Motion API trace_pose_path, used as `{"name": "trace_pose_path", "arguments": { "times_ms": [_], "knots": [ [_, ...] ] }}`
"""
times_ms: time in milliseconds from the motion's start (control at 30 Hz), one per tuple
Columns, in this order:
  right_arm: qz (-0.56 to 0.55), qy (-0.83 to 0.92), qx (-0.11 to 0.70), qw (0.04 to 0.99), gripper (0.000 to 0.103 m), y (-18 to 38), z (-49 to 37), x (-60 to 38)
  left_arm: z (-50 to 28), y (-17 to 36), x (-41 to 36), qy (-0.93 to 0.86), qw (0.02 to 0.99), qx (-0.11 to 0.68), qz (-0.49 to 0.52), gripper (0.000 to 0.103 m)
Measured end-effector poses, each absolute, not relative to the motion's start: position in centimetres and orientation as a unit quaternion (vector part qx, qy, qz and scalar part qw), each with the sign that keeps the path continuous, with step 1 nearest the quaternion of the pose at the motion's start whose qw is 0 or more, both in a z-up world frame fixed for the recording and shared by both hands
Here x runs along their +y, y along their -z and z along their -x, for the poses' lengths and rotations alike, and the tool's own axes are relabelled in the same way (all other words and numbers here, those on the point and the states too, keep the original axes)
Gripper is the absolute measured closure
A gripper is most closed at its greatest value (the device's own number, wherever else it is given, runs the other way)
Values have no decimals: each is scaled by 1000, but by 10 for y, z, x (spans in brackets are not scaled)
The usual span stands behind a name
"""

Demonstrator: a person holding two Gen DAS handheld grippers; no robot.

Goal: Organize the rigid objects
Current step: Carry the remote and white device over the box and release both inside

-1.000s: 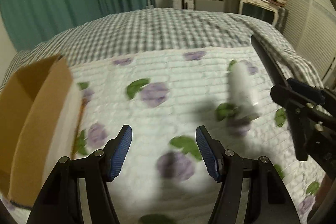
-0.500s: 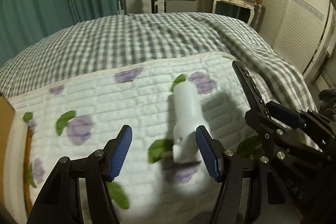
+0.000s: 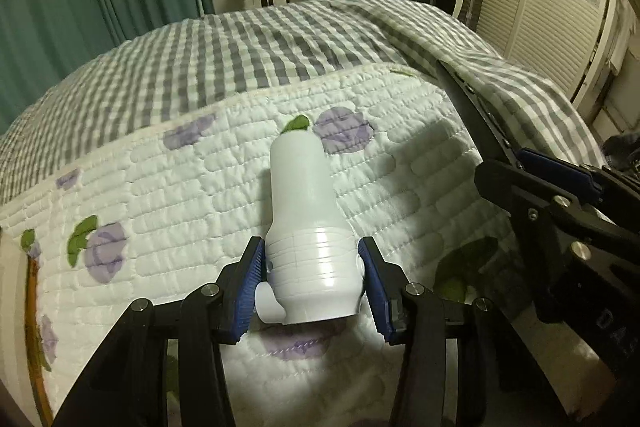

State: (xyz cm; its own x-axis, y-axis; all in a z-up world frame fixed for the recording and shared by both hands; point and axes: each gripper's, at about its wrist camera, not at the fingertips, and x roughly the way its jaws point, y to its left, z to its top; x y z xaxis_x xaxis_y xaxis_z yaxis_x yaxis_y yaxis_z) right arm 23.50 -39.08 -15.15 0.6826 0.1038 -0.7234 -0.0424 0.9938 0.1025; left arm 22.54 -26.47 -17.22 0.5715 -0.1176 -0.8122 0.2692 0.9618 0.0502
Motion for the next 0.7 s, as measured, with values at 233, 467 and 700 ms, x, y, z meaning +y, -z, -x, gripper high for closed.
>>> {"name": "trace_pose_path", "arguments": {
  "times_ms": [233,467,700],
  "knots": [
    [-15,-40,395,918,66,128,-211,-379,-194,128,-240,105,893,430,-80,55],
    [3,-49,392,919,66,92,-162,-352,-153,80,-199,95,905,410,-70,55],
    [24,-56,387,920,66,55,-129,-305,-115,31,-143,85,918,382,-60,55]
  ]
}}
